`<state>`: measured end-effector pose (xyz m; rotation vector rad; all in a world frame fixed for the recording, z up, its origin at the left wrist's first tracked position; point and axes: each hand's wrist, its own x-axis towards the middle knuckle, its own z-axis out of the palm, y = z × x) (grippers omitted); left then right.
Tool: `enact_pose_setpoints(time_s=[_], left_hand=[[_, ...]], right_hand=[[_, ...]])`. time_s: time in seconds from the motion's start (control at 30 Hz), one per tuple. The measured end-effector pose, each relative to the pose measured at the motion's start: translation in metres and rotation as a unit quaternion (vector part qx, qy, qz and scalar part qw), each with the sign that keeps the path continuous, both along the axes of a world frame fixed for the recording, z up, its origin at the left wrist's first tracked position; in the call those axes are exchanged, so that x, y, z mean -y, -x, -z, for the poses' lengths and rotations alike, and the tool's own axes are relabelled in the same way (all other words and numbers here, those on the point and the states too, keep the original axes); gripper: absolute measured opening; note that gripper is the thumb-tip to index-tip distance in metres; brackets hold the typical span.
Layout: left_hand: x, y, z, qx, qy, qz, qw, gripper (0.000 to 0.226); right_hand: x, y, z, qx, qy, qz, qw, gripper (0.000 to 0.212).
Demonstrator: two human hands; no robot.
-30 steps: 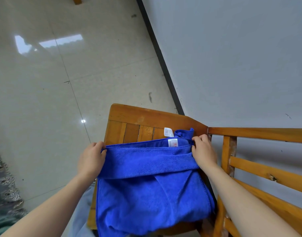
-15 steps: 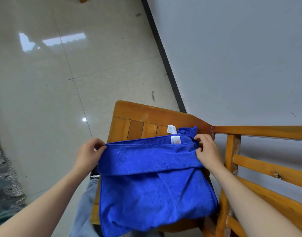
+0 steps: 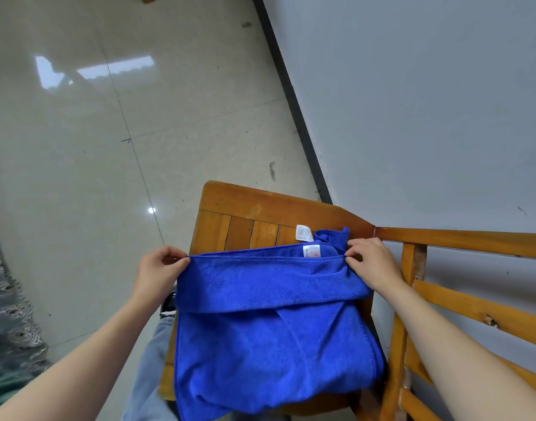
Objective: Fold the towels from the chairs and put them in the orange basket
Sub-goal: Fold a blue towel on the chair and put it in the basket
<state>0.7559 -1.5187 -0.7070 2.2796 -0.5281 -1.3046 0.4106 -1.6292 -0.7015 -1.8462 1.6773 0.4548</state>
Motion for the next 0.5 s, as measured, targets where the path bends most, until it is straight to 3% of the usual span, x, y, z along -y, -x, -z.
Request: enact_pose_setpoints(time_s=[0.3, 0.5], left_hand=[[0.004, -0.003, -0.006, 0.009, -0.005, 0.078, 0.997, 0.018], [0.005, -0.015, -0.037, 0.01, 0.01, 0.121, 0.993, 0.024]], right_hand=[[-0.004, -0.007, -0.006, -0.001, 0.024, 0.005, 1.0, 0.019], [-0.011, 0.002, -0.049, 0.055, 0.06, 0.099, 0.992, 0.012]])
